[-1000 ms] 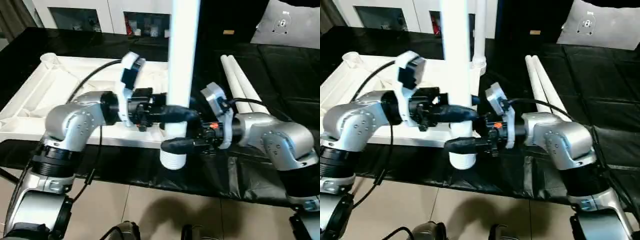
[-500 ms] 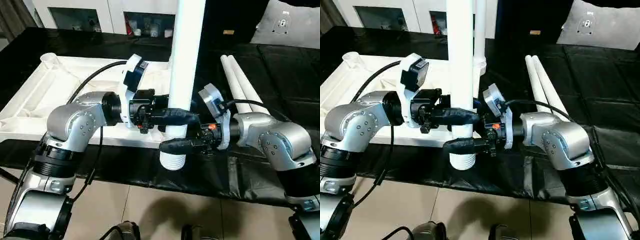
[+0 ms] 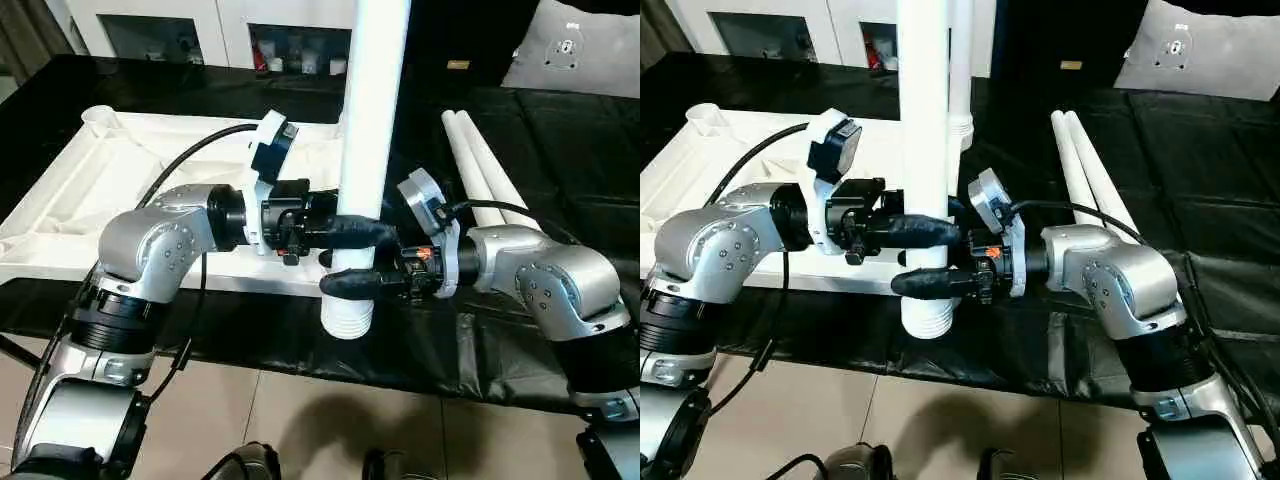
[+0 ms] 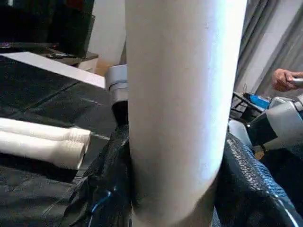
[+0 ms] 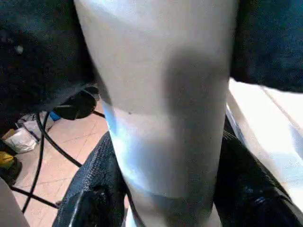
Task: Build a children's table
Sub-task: Pick table leg
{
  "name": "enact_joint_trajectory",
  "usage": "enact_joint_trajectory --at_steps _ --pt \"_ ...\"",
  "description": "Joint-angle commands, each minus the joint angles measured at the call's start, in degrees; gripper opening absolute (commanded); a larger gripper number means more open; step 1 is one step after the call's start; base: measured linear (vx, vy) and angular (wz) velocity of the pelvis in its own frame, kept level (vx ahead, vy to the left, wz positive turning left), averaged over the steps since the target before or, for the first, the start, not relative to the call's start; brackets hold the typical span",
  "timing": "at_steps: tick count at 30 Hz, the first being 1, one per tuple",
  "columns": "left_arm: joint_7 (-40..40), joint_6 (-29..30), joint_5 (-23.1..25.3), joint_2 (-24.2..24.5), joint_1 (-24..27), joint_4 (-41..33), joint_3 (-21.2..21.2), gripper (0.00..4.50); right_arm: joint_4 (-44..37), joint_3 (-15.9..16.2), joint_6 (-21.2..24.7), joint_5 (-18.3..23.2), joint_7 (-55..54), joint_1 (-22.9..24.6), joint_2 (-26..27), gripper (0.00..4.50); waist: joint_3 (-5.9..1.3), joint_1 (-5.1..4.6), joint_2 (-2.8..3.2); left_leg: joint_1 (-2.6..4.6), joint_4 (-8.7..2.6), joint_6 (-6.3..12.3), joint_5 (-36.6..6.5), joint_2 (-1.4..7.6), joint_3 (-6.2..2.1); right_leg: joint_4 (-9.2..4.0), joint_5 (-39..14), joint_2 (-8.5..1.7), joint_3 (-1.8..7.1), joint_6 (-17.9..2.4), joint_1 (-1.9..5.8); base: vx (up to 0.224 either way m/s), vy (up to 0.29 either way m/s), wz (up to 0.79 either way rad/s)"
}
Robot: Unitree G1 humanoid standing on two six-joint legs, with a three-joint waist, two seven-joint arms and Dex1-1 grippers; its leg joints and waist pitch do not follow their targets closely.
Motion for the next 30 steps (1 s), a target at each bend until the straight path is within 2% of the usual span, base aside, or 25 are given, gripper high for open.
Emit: enact_joint_trajectory --at_steps 1,2,4,6,7,8,10,13,14,17,19,20,21,22,23,25,28,30 --pt "2.94 -1.85 3.54 0.01 -1.55 -0.21 -1.05 1.9 -1.03 0.67 -0.05 0.35 0.24 -0.16 0.48 1.99 -5.44 0.0 0.01 0.9 -3.48 2.59 -4.77 2.5 -1.03 -3.44 -9.75 -4.24 2.72 -13.68 3.75 0.0 0.0 0.0" --pt "3.31 -2.01 3.88 -0.08 -1.59 -0.21 -1.15 1.9 -1.05 0.67 -0.08 0.3 0.21 -0.09 0.5 1.99 -5.4 -0.04 -0.1 0.88 -3.52 2.69 -4.85 2.51 -1.01 -3.52 -9.61 -4.2 2.7 -13.75 3.75 0.0 0.0 0.0" --pt "1.81 -1.45 3.18 0.33 -1.15 -1.99 -1.65 2.6 -0.94 0.64 -0.43 -0.11 0.03 0.2 0.7 1.98 -5.51 0.03 -0.02 0.92 -3.48 2.65 -5.05 2.56 -1.02 -3.47 -9.56 -4.34 2.71 -14.01 3.83 0.0 0.0 0.0" --pt "1.39 -0.38 2.28 0.34 -0.8 -3.8 -1.93 2.6 -0.94 0.72 -0.83 -0.46 -0.19 0.6 0.78 1.98 -5.52 0.0 -0.01 0.93 -3.51 2.64 -5.16 2.63 -1.08 -3.37 -9.6 -4.34 2.7 -14.08 3.83 0.0 0.0 0.0" --pt "1.81 0.23 1.85 0.14 -0.78 -4.47 -2.02 2.65 -0.85 0.8 -1.13 -0.72 -0.36 0.78 0.89 1.96 -5.59 0.05 0.19 0.93 -3.46 2.59 -5.08 2.63 -1.09 -3.31 -9.37 -4.34 2.68 -14.26 3.84 0.0 0.0 0.0" --pt "2.08 0.26 1.88 0.01 -0.8 -4.67 -2.11 2.81 -0.76 0.8 -1.28 -0.88 -0.56 0.86 1.01 1.94 -5.53 0.02 0.09 0.9 -3.47 2.55 -5.2 2.63 -1.06 -3.36 -9.25 -4.33 2.68 -14.45 3.82 0.0 0.0 0.0" --pt "2.23 0.19 1.96 -0.07 -0.81 -4.77 -2.17 2.81 -0.7 0.8 -1.36 -0.97 -0.7 0.9 1.09 1.94 -5.5 0.03 0.08 0.91 -3.47 2.47 -5.35 2.57 -1.04 -3.42 -9.45 -4.26 2.68 -14.45 3.82 0.0 0.0 0.0" --pt "5.39 -0.29 3.05 -1.75 -0.85 -5.54 -2.01 3.09 0.16 0.35 -2.85 -2.51 -3.4 1.6 2.89 1.92 -5.6 0.07 0.38 0.93 -3.41 1.88 -5.83 2.62 -1.08 -3.43 -9.75 -4.37 2.71 -14.42 3.82 0.0 0.0 0.0" --pt "5.78 -0.03 2.46 -2.2 -0.69 -5.97 -1.55 3.18 0.44 0.2 -3.27 -2.78 -4.23 1.82 3.47 1.92 -5.65 0.07 0.18 0.91 -3.41 1.69 -5.93 2.47 -1.08 -3.5 -9.84 -4.36 2.68 -14.32 3.92 0.0 0.0 0.0" --pt "6.3 0.4 1.64 -2.59 -0.41 -6.35 -0.81 3.43 0.59 0.0 -3.59 -2.94 -4.69 2.01 3.93 1.92 -5.75 0.07 0.19 0.9 -3.38 1.95 -5.25 2.48 -1.1 -3.33 -8.68 -4.22 2.66 -14.34 3.92 0.0 0.0 0.0" --pt "6.56 1.07 -0.68 -3.19 0.17 -6.89 1.0 3.51 0.39 -0.56 -3.62 -2.52 -5.13 2.41 4.49 1.92 -5.81 0.08 0.3 0.85 -3.32 2.11 -5.13 2.49 -1.05 -3.19 -7.83 -4.27 2.65 -14.78 3.95 0.0 0.0 0.0" --pt "6.84 2.11 -5.21 -4.2 1.46 -8.05 4.48 3.67 -0.53 -2.04 -3.21 -0.76 -5.68 3.41 5.36 1.92 -5.88 0.14 0.28 0.74 -3.23 2.23 -4.94 2.42 -1.03 -3.09 -7.16 -4.3 2.63 -15.13 4.05 0.0 0.0 0.0" --pt "7.07 1.81 -6.59 -4.58 2.33 -8.8 5.85 3.74 -1.32 -3.1 -2.58 0.72 -5.87 4.11 5.8 1.92 -6.13 0.33 0.38 0.74 -3.17 2.53 -4.89 2.48 -1.08 -3.07 -6.52 -4.41 2.57 -15.64 4.13 0.0 0.0 0.0" --pt "7.2 1.41 -6.89 -4.69 2.78 -9.18 6.31 3.74 -1.79 -3.66 -2.17 1.58 -5.91 4.48 5.99 1.92 -6.19 0.33 0.33 0.73 -3.16 2.68 -4.8 2.54 -1.08 -3.02 -5.99 -4.41 2.56 -15.87 4.17 0.0 0.0 0.0" --pt "7.85 1.42 -7.56 -5.13 3.21 -9.55 7.13 3.93 -2.37 -4.31 -1.61 2.61 -5.96 4.93 6.22 1.92 -6.2 0.41 0.63 0.78 -3.19 3.01 -4.63 2.57 -1.16 -2.95 -5.53 -4.17 2.46 -15.87 4.03 0.0 0.0 0.0" --pt "8.63 1.42 -8.4 -5.68 3.58 -9.85 8.09 4.11 -2.92 -4.92 -1.11 3.55 -6.03 5.37 6.44 1.92 -6.0 0.32 0.53 0.78 -3.29 2.94 -5.95 2.63 -1.14 -3.18 -6.67 -4.17 2.44 -15.84 4.02 0.0 0.0 0.0" --pt "9.95 1.41 -9.91 -6.49 4.4 -10.85 9.68 4.36 -3.99 -5.93 -0.57 5.09 -6.48 6.48 6.81 1.92 -5.84 0.32 0.48 0.94 -3.43 1.89 -7.61 2.61 -1.23 -3.64 -11.36 -4.25 2.42 -14.21 3.94 0.0 0.0 0.0" --pt "12.82 0.86 -11.38 -7.95 4.97 -11.27 12.19 4.49 -5.33 -6.63 -0.41 5.72 -7.05 7.97 7.11 1.92 -5.9 0.33 0.64 0.94 -3.37 1.62 -7.49 2.66 -1.19 -3.62 -11.41 -4.27 2.49 -13.86 3.96 0.0 0.0 0.0"
